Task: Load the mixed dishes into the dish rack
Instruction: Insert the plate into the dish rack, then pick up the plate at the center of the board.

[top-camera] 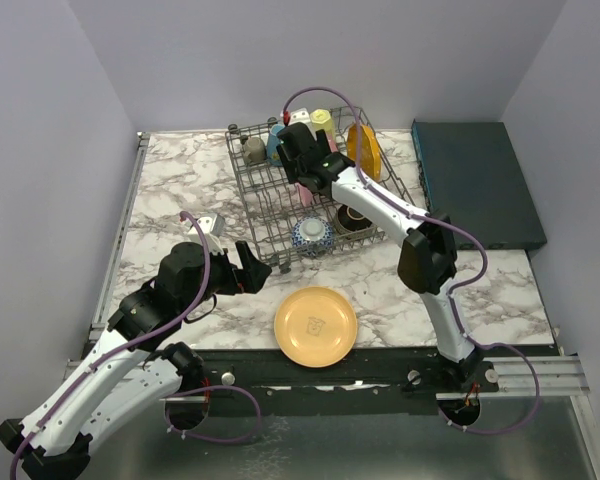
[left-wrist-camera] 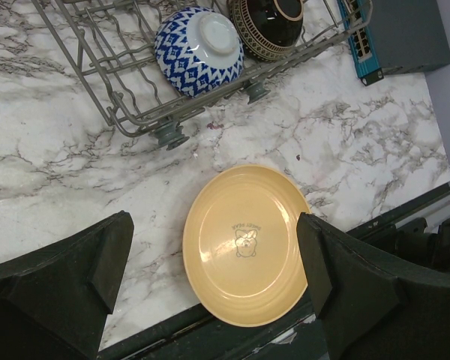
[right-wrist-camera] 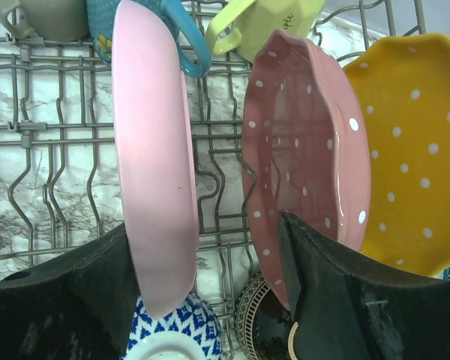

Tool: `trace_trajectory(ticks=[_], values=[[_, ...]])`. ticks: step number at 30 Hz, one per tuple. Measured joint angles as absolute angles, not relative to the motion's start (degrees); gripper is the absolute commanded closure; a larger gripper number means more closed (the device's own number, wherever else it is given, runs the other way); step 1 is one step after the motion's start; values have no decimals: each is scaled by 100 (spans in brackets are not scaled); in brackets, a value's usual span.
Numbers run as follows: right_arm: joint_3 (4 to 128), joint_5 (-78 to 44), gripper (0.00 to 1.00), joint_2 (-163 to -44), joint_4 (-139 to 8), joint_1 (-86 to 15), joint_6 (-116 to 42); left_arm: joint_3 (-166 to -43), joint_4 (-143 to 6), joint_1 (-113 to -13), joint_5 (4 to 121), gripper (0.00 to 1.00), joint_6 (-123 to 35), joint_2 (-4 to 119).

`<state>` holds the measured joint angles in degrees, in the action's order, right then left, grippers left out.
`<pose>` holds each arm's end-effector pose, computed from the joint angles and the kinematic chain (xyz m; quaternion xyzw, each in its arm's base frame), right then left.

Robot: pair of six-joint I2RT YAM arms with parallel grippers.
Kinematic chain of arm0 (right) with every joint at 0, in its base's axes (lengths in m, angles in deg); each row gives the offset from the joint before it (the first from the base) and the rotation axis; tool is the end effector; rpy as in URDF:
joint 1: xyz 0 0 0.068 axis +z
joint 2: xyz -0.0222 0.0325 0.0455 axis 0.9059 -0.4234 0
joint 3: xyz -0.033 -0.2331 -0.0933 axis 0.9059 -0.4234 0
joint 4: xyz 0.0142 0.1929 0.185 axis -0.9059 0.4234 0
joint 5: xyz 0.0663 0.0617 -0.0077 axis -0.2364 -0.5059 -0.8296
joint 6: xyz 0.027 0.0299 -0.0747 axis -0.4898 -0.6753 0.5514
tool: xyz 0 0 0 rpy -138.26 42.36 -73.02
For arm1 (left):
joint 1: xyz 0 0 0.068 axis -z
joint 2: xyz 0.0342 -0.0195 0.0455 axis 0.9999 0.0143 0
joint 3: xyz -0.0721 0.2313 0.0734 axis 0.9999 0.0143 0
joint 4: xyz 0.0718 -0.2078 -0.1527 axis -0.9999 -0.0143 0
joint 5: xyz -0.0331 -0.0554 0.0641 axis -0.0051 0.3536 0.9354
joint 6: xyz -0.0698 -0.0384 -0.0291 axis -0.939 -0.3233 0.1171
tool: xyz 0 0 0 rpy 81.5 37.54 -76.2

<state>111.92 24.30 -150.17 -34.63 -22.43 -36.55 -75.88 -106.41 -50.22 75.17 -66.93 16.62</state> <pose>0.4210 0.3302 0.2568 -0.1451 0.8564 -0.0590 0.4919 0.1509 -0.1144 0.2857 0.0130 0.8496 -0.2875 0.4420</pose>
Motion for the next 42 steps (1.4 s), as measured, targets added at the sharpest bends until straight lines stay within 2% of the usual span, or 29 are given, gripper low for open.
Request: trace_trajectory(ticks=[18,42], values=[[10788,2483,27,-14814,-3555,-2306,-3764,-7588,-10641,-5022,7517,1,-6693,1715],[10012,1759,26,-13839,-3596,-2341,-4238,-7588,-10641,-5035,7517,1,-6693,1844]])
